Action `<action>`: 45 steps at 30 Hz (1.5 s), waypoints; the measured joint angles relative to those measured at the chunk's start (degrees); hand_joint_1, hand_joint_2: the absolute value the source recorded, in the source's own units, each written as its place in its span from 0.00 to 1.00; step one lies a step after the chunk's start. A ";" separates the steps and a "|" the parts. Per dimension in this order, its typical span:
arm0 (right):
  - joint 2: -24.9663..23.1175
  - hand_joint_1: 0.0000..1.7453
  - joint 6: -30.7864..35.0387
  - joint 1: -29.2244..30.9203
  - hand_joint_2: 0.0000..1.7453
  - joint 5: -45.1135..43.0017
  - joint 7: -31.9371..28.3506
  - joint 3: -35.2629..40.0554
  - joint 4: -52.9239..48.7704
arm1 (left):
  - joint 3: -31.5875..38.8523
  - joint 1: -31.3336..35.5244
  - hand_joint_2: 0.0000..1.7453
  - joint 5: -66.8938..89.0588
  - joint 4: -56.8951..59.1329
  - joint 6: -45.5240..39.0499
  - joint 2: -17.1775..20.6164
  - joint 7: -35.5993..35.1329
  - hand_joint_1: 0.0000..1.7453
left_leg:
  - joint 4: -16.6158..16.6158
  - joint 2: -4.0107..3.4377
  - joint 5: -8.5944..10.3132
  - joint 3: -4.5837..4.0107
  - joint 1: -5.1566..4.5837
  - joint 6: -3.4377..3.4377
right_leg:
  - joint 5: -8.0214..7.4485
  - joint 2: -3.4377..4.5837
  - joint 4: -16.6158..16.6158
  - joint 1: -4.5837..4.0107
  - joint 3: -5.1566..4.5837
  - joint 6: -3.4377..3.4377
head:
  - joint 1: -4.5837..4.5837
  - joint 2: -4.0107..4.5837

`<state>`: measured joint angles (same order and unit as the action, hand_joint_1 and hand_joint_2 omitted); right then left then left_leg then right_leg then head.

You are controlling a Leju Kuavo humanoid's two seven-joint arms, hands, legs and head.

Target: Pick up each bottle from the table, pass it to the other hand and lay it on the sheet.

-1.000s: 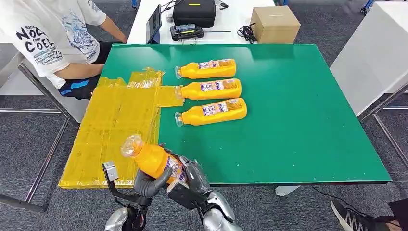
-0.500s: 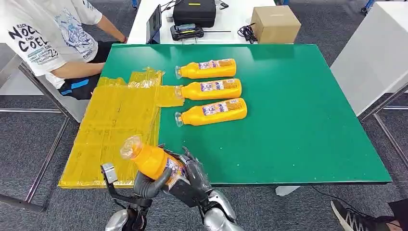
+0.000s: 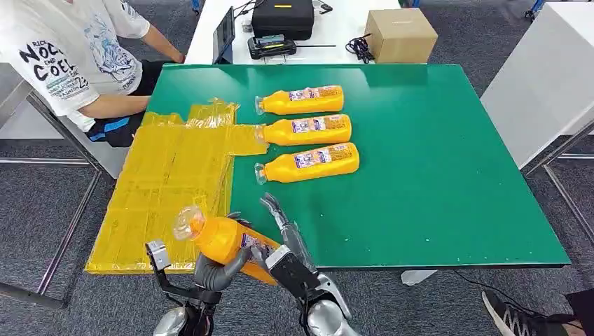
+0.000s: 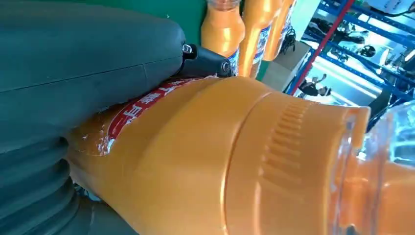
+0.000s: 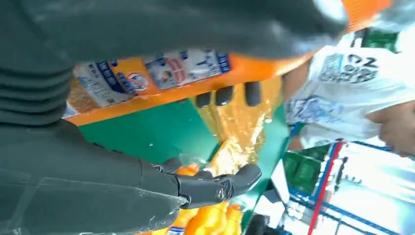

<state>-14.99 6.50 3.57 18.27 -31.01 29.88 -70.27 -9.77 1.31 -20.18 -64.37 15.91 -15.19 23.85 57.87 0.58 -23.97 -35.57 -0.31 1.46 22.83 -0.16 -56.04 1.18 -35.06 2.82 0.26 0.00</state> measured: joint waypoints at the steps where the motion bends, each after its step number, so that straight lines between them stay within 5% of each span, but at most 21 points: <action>1: 0.02 0.00 -0.18 -0.23 0.00 -0.22 -0.11 0.00 -0.57 | 0.02 0.00 1.00 -0.02 0.02 -0.24 0.00 0.04 1.00 | 0.00 0.00 0.00 0.00 0.00 0.00 | 0.00 0.00 0.00 0.00 0.00 0.00 | 0.00 0.00; 19: 0.31 0.00 1.29 -2.92 0.00 -2.89 -2.56 -0.90 -8.77 | 1.42 0.07 1.00 -0.81 -0.02 -5.14 -0.28 1.20 1.00 | 0.00 0.00 0.00 0.01 0.00 0.00 | 0.00 0.00 0.00 0.00 0.00 0.00 | 0.00 0.00; 30: 0.66 0.00 4.80 -4.82 0.00 -7.30 -6.62 -1.11 -15.17 | 3.35 4.98 1.00 28.34 -5.51 -36.36 0.55 10.97 1.00 | 0.00 0.01 0.05 0.01 0.01 0.01 | -0.02 -0.01 -0.02 -0.01 0.03 -0.01 | -0.02 0.00; 45: 0.70 0.00 3.34 -3.73 0.00 -10.58 -6.69 -0.72 -15.76 | 5.68 13.20 1.00 50.61 -6.91 -44.22 4.88 8.89 1.00 | 0.00 0.00 0.05 0.00 0.01 0.01 | -0.02 -0.01 -0.02 0.00 0.01 -0.01 | 0.00 0.00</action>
<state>-14.29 9.83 -0.15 7.69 -37.70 29.16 -86.03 -4.09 14.51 30.43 -71.28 -28.31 -10.32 32.74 57.87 0.59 -23.92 -35.57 -0.30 1.47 22.81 -0.17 -56.07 1.17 -35.05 2.80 0.26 0.00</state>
